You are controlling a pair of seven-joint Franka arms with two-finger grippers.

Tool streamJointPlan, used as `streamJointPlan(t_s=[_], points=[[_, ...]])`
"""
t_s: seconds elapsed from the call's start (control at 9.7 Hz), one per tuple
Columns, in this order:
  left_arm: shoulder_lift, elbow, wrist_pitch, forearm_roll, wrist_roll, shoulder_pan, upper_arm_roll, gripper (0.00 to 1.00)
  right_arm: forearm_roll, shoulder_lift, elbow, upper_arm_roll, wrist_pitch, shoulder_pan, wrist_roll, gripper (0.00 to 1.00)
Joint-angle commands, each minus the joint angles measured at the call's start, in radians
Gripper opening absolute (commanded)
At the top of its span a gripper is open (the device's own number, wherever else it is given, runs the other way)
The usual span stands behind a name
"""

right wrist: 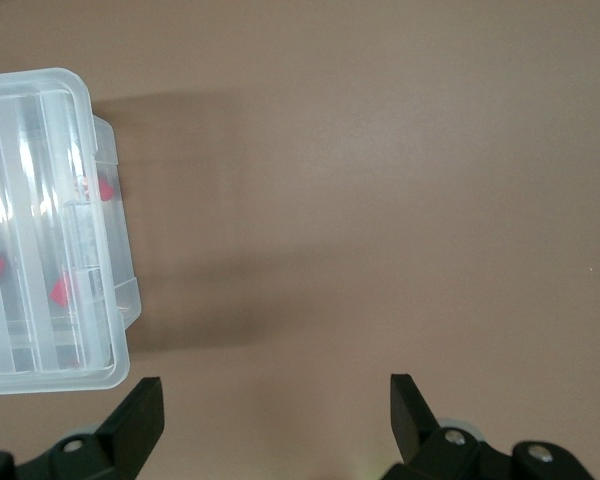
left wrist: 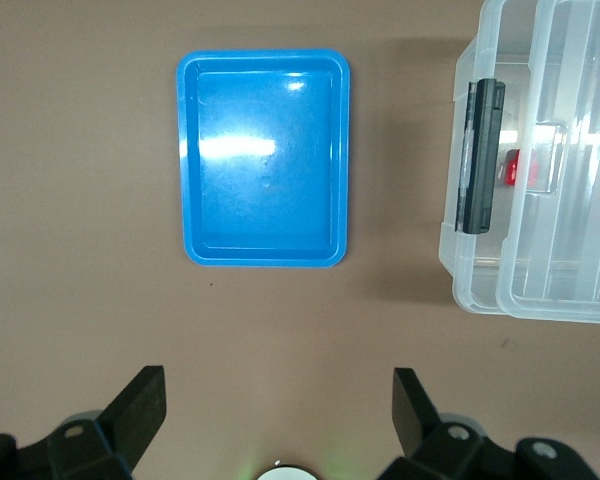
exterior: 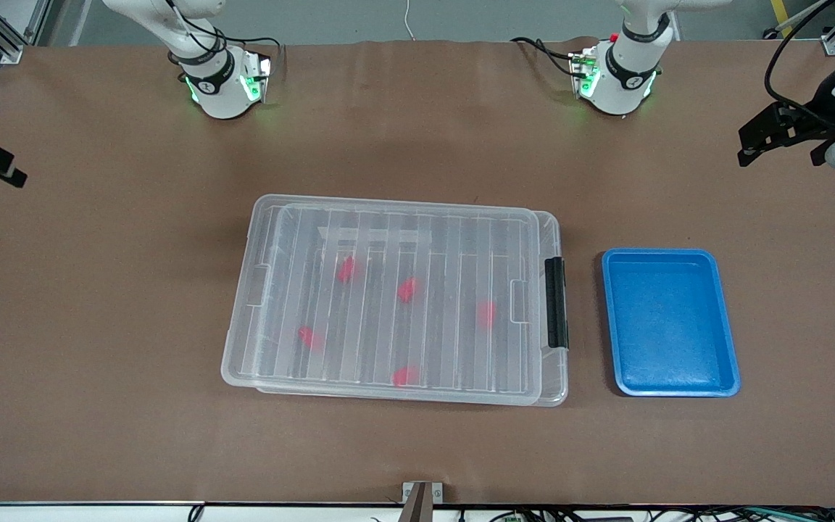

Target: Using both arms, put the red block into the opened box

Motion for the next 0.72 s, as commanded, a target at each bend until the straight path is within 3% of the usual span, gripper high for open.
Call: streamJointPlan(t_s=[0.0,0.62], points=[[0.004,-0.027,-0.009,-0.002,0.001,0.008,0.002,1.0,-0.024,-0.004,-0.022,0.0,0.008,-0.017,0.008,1.0],[0.004,-0.027,-0.022,-0.004,0.003,0.008,0.001,1.0,-0.024,-0.004,-0.019,0.0,0.005,-0.028,0.005,1.0]])
